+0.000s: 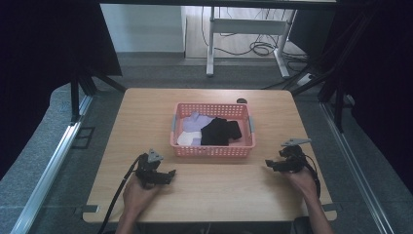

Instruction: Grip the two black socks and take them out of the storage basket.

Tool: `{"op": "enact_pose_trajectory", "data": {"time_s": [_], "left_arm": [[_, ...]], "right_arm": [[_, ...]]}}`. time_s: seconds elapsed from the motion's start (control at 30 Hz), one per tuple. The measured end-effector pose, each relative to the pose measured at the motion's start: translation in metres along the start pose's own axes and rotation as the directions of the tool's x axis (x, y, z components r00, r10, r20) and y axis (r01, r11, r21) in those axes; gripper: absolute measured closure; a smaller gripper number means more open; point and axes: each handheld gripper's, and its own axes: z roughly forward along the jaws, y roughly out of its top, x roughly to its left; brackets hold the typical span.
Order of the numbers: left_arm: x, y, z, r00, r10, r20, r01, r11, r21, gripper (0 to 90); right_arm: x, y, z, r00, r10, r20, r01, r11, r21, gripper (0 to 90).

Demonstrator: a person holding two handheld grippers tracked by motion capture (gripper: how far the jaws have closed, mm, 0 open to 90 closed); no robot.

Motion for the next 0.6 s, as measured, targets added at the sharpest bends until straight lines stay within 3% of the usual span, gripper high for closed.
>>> {"op": "enact_pose_trajectory", "data": {"time_s": [0.6], "left_arm": [[0.0003,0.0001,0.0,1.0,0.004,0.0,-0.004,1.0,0.0,10.5]], "right_arm": [[0.0041,0.0021,-0.0001,0.9999,-0.007,-0.011,0.007,1.0,-0.002,22.4]]}}
